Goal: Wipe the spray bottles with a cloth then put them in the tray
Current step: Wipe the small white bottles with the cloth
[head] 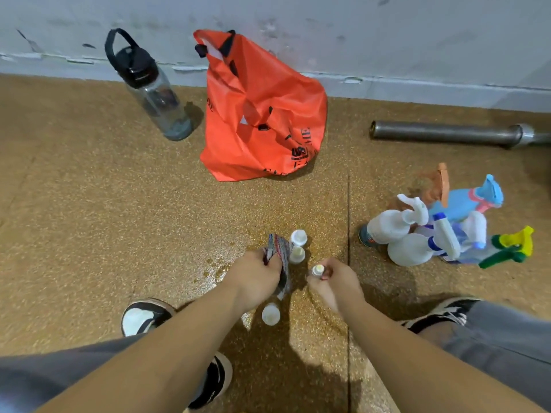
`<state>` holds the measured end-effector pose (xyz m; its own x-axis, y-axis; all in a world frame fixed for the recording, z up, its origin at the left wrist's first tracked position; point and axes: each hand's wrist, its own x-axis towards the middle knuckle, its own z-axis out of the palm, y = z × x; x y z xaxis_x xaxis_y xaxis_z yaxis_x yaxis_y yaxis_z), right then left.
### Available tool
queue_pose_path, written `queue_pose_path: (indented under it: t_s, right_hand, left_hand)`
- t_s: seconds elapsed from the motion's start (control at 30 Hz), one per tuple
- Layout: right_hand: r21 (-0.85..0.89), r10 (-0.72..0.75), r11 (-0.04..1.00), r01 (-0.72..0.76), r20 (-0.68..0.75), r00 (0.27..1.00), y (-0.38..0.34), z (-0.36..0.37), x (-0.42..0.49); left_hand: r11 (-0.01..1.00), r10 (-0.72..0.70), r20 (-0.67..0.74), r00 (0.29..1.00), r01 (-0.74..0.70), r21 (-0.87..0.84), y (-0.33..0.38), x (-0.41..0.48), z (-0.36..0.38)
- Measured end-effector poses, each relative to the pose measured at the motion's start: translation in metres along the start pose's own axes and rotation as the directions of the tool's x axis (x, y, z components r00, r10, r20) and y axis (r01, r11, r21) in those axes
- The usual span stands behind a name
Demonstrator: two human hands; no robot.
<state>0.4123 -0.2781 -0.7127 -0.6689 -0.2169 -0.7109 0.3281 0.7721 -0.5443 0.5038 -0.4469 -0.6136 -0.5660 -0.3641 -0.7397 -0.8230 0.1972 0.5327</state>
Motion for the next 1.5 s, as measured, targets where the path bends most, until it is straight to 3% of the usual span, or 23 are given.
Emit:
queue_pose_path:
  t_s: [0.13, 0.23, 0.33, 0.5, 0.7, 0.9, 1.07, 1.17, 1.27, 1.4, 1.47, 1.5]
  right_hand:
    - [0.101, 0.019, 0.995, -0.013, -0.059, 0.998, -0.023, -0.014, -0.011]
    - [0.031, -0.133, 0.99, 0.135, -0.042, 0.99, -0.055, -0.033, -0.033]
    - [0.074, -0.273, 0.96, 0.271, 0.02, 0.962, -0.095, -0.061, -0.066]
    - [0.075, -0.501, 0.862, 0.5, -0.013, 0.865, -0.164, -0.114, -0.125]
    - [0.0, -0.697, 0.717, 0.697, -0.032, 0.716, -0.207, -0.169, -0.195]
    - [-0.043, -0.722, 0.68, 0.732, 0.133, 0.679, -0.209, -0.176, -0.209]
    - [-0.107, -0.728, 0.658, 0.745, 0.16, 0.666, -0.201, -0.166, -0.204]
    - [-0.268, -0.763, 0.578, 0.771, 0.157, 0.627, -0.208, -0.164, -0.203]
    - [-0.305, -0.779, 0.542, 0.783, 0.168, 0.604, -0.214, -0.165, -0.202]
    - [-0.241, -0.764, 0.568, 0.787, 0.2, 0.613, -0.22, -0.16, -0.194]
    - [-0.19, -0.753, 0.592, 0.784, 0.217, 0.621, -0.224, -0.157, -0.192]
    - [-0.174, -0.743, 0.603, 0.778, 0.232, 0.628, -0.225, -0.156, -0.192]
  left_hand:
    - [0.999, 0.017, 0.063, 0.998, -0.014, -0.041, 0.004, -0.011, -0.007]
    - [0.998, 0.063, 0.056, 0.996, -0.062, -0.015, 0.017, -0.03, -0.018]
    - [0.985, 0.164, -0.007, 0.986, -0.164, -0.044, 0.037, -0.052, -0.037]
    - [0.905, 0.404, -0.16, 0.9, -0.419, -0.073, 0.075, -0.094, -0.083]
    - [0.793, 0.553, -0.244, 0.797, -0.593, -0.14, 0.111, -0.144, -0.113]
    - [0.639, 0.613, -0.297, 0.732, -0.68, -0.358, 0.136, -0.157, -0.097]
    - [0.587, 0.666, -0.333, 0.668, -0.744, -0.319, 0.147, -0.15, -0.081]
    - [0.559, 0.724, -0.413, 0.553, -0.821, -0.118, 0.149, -0.141, -0.071]
    - [0.56, 0.739, -0.485, 0.467, -0.826, 0.058, 0.152, -0.13, -0.072]
    - [0.591, 0.711, -0.554, 0.433, -0.795, 0.138, 0.15, -0.118, -0.079]
    - [0.627, 0.653, -0.595, 0.469, -0.775, 0.077, 0.151, -0.117, -0.078]
    - [0.644, 0.593, -0.612, 0.523, -0.765, -0.029, 0.153, -0.119, -0.077]
